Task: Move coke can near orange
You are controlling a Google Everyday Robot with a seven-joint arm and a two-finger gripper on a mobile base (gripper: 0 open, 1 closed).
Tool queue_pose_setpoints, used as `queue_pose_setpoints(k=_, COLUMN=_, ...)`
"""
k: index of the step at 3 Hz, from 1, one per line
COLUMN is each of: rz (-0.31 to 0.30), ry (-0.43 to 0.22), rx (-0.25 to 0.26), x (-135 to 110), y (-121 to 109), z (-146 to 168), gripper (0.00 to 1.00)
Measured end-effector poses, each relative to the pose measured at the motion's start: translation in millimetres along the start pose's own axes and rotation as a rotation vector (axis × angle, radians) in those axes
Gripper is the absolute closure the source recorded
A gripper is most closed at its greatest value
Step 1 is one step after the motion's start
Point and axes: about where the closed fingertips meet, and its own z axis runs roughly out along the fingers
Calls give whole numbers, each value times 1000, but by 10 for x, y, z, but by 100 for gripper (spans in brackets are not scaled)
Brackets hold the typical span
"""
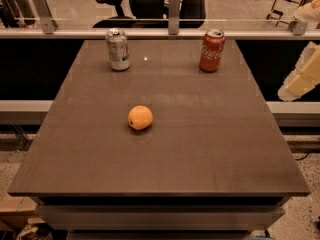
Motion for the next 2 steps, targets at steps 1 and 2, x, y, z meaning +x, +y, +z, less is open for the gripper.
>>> queue_pose_setpoints(k=1, rz=43, ry=-61, rx=9, x=14, y=-117, z=99, gripper=0)
queue_pose_setpoints(k=2, rz=77, ry=-127, rx=10, x=5, y=-220, z=251, gripper=0)
